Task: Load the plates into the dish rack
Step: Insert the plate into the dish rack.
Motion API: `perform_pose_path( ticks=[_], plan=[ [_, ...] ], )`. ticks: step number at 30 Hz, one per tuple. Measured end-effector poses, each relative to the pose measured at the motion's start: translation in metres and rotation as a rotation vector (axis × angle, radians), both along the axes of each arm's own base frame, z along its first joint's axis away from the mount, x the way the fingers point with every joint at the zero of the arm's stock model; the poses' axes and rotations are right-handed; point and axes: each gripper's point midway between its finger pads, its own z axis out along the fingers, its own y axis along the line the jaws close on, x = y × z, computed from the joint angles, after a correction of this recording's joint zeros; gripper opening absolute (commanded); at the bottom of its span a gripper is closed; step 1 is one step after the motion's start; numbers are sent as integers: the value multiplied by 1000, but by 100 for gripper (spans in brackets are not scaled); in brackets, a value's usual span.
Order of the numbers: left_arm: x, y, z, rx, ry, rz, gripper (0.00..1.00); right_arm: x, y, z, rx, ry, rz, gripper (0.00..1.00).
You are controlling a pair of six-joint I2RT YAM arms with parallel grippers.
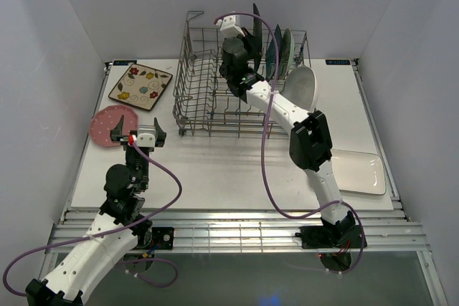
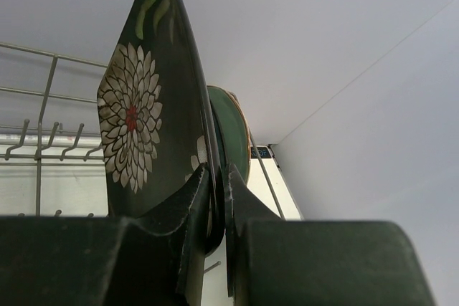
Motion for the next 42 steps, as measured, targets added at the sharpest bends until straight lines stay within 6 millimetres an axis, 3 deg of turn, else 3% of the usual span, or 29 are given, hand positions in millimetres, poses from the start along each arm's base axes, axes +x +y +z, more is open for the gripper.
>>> perform_pose_path(
  ticks=[15, 27, 42],
  plan=[
    [0, 0, 0, 0, 0, 0, 98, 2, 1, -7, 10, 2, -6, 8],
    [0, 0, 0, 0, -1, 0, 98, 17, 12, -50, -16, 40, -13, 8],
    [0, 0, 0, 1, -1, 1, 98, 21, 16, -59, 8, 32, -7, 8]
  ],
)
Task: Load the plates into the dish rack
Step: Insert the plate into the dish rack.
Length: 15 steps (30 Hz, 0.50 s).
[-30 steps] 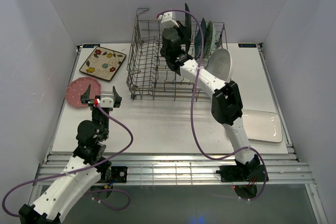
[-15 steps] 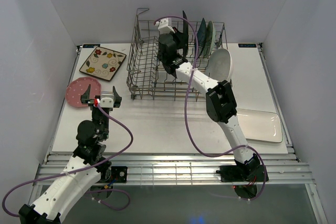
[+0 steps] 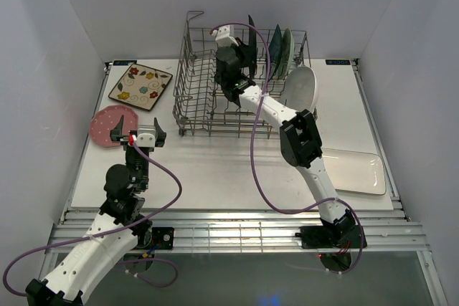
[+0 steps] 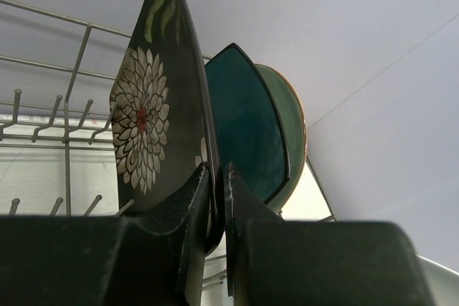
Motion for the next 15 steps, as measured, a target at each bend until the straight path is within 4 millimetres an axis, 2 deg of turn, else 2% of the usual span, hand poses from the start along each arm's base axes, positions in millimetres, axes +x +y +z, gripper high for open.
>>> perform_pose_path(
  ticks=[11, 15],
  plan=[
    [0, 0, 1, -1, -2, 0, 98, 2, 4, -3, 32, -3, 16, 8],
    [-1, 0, 1, -1, -4, 0, 98, 4, 4, -12, 41, 14, 20, 8]
  ],
)
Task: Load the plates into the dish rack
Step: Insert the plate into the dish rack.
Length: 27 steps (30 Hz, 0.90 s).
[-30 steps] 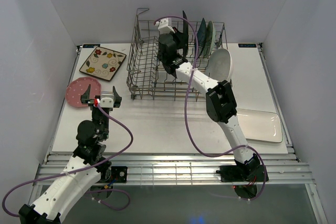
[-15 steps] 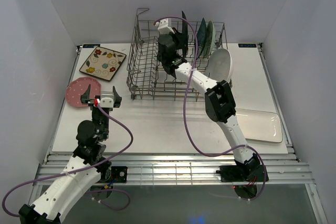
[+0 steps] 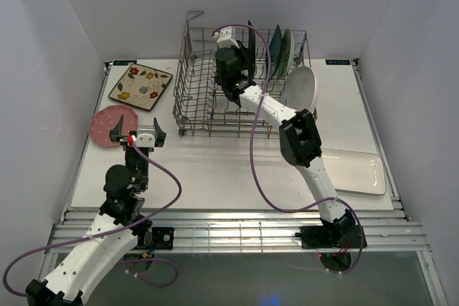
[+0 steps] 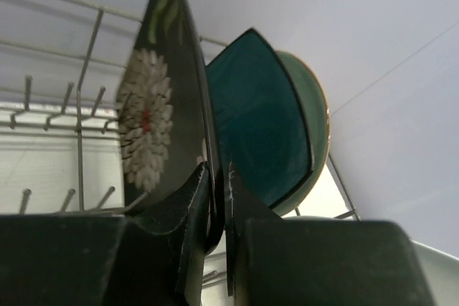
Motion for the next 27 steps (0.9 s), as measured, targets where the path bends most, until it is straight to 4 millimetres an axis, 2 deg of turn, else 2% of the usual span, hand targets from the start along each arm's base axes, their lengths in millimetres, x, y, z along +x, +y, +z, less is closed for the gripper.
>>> perform_pose_path(
  ticks=[3, 16, 20, 23, 27],
  plan=[
    [0, 0, 0, 0, -1, 0, 98, 5, -3, -20, -22, 41, -2, 8],
    [-1, 0, 1, -2, -3, 0, 98, 10, -7, -21, 22, 23, -7, 10],
    [-1, 1, 1, -2, -5, 0, 98, 10, -9, -21, 28, 26, -9, 16],
    [-1, 1, 1, -2, -5, 0, 98, 10, -11, -20, 44, 29, -8, 27],
    [-1, 0, 1, -2, -5, 0, 98, 8, -13, -20, 61, 39, 2, 37]
  ],
)
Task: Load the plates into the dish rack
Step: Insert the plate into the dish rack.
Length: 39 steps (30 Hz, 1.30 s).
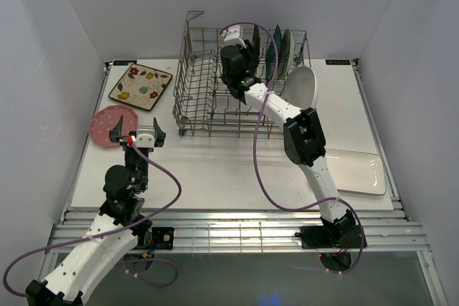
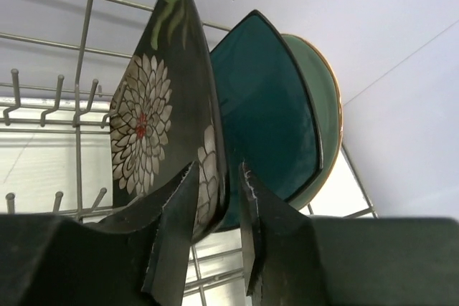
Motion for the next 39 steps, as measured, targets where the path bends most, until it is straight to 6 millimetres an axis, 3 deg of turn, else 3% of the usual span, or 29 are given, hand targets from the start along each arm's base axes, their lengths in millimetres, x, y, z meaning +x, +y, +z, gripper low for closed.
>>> perform_pose_path(
  ticks=[3, 5, 8, 22, 27, 39],
  plan=[
    [0, 0, 0, 0, 0, 0, 98, -3, 0, 2, 12, 8, 9, 47],
    [0, 0, 0, 1, 1, 0, 98, -4, 0, 5, 20, 7, 15, 64],
    [0, 0, -1, 1, 2, 0, 98, -8, 0, 10, 26, 10, 25, 76],
    [1, -1, -1, 3, 5, -5, 98, -50, -4, 70, 141, -27, 94, 79],
    [1, -3, -2, 4, 5, -11, 98, -86, -21, 77, 228, -2, 119, 79],
    [4, -19, -12, 44, 24, -91, 98, -206, -107, 47, 427, 32, 130, 77]
  ],
)
